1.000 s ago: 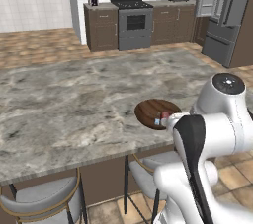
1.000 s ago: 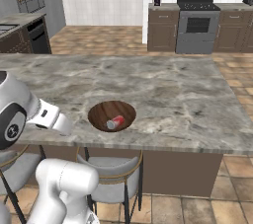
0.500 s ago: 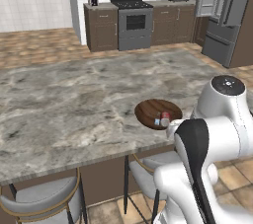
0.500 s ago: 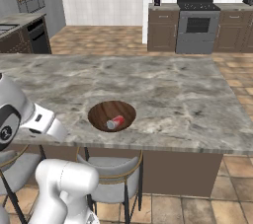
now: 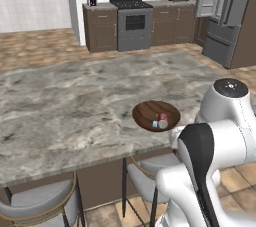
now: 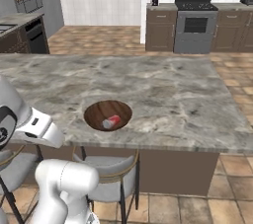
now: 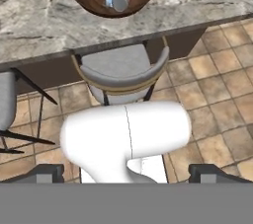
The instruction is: Open the fridge, grab two sodas, and place both sodas inside the bowl with ice on the dining counter.
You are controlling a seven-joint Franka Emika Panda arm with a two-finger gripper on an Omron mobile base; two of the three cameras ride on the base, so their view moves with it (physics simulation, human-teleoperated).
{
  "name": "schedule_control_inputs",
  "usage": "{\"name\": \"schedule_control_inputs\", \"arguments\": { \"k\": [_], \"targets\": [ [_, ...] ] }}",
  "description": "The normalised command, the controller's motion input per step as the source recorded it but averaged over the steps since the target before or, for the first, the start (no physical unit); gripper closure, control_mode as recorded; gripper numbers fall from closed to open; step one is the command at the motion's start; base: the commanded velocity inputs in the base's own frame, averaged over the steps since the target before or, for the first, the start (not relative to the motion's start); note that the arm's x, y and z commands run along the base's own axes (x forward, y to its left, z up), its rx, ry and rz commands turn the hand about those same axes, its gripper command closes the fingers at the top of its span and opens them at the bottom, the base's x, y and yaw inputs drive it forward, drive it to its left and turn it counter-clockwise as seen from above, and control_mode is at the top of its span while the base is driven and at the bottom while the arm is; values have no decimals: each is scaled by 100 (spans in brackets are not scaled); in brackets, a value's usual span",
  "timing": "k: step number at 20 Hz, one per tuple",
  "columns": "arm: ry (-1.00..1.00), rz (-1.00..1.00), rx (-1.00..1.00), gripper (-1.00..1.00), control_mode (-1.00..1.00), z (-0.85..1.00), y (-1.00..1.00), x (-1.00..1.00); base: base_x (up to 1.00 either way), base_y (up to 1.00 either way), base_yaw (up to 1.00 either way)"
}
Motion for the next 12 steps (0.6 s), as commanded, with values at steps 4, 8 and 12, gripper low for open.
{"name": "schedule_control_inputs", "arguments": {
  "k": [4,8,12],
  "targets": [
    [0,0,0,-100,100,0,0,0,0,-94,-9],
    [0,0,0,-100,100,0,0,0,9,-100,-7],
    [0,0,0,-100,100,0,0,0,14,-100,-7]
  ]
}}
